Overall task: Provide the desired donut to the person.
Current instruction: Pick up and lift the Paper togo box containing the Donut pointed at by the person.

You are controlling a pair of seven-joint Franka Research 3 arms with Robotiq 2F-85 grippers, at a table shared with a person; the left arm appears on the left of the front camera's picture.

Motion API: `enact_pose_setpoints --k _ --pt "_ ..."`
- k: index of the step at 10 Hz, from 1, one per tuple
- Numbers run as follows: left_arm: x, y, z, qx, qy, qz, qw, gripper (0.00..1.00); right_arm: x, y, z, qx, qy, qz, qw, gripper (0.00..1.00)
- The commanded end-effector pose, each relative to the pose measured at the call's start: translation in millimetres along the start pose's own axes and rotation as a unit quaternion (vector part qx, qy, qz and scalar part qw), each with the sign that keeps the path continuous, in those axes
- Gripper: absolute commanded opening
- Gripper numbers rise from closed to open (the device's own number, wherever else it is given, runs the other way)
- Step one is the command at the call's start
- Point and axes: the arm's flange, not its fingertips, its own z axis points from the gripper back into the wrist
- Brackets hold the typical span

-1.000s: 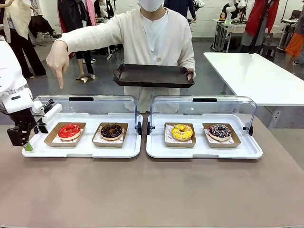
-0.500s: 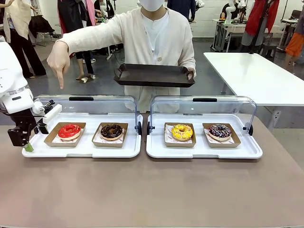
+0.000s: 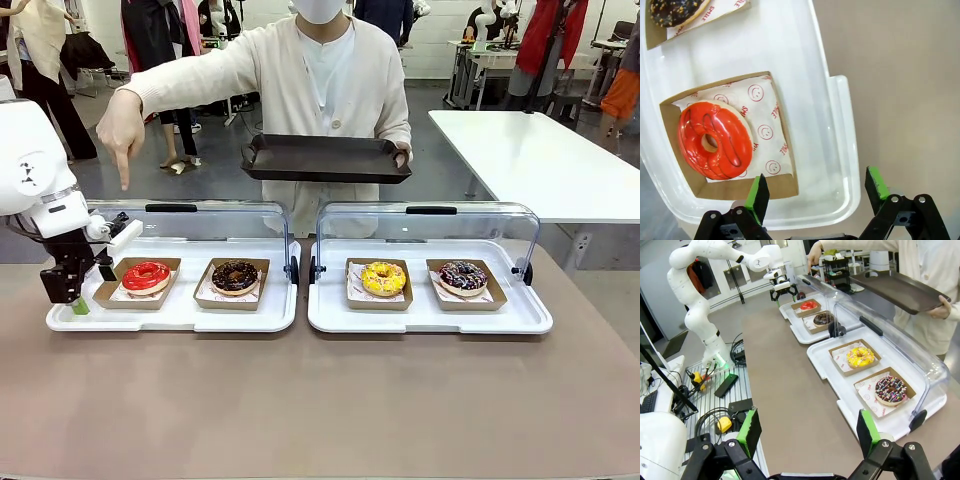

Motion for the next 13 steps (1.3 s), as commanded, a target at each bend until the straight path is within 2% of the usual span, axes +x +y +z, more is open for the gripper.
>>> enact_pose_setpoints --k 1,6,13 --pt "-7 11 -9 0.009 -0.005 0.002 1.000 1.00 0 -2 0 0.002 -0.012 0.008 1.000 1.00" --pt "-13 13 -29 0.035 -0.013 0.009 0.999 1.00 0 -2 0 0.002 -0.012 0.008 1.000 1.00" --pt "-13 14 -37 0.047 0.019 0.016 0.999 1.00 0 -2 0 0.002 -0.012 0.008 1.000 1.00"
